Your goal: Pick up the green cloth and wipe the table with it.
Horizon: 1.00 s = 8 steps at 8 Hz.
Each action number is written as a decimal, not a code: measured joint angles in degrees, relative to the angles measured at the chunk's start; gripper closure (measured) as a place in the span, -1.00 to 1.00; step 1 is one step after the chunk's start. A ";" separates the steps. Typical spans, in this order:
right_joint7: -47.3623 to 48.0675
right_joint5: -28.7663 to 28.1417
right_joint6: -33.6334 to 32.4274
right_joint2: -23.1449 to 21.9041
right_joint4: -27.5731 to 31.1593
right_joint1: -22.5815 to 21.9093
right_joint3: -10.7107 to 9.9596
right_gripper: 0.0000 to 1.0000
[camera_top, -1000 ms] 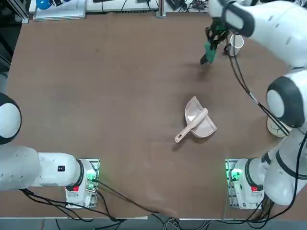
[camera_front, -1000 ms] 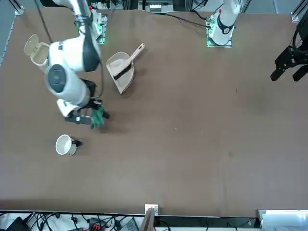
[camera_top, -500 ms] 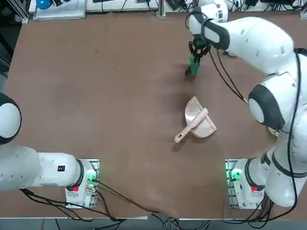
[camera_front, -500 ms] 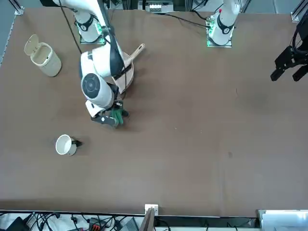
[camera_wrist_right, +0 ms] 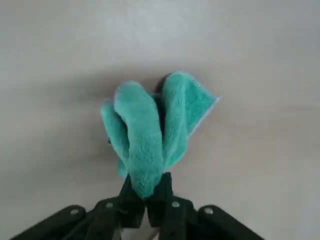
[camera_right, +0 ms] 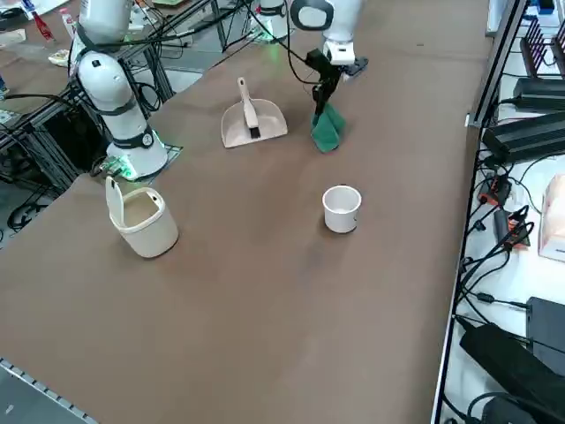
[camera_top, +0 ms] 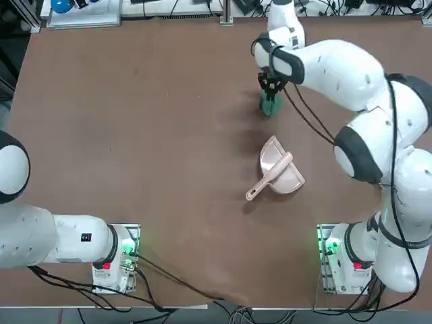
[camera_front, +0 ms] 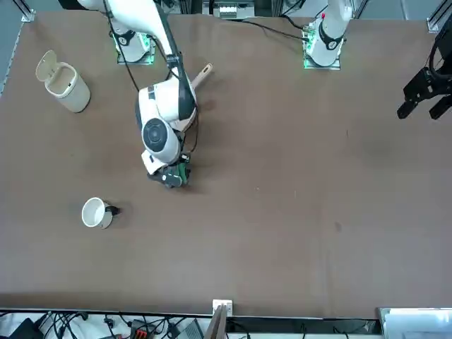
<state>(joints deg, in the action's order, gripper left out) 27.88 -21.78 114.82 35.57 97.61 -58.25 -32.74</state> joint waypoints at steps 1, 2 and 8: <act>0.28 -0.19 3.99 0.35 2.88 -1.27 0.03 0.84; 0.54 -0.22 7.42 0.61 5.38 -2.17 0.04 0.83; 0.57 -0.23 7.63 -0.98 1.58 -2.43 -2.28 -0.84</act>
<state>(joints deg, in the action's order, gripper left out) 28.46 -22.01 122.45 34.59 99.19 -60.68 -35.02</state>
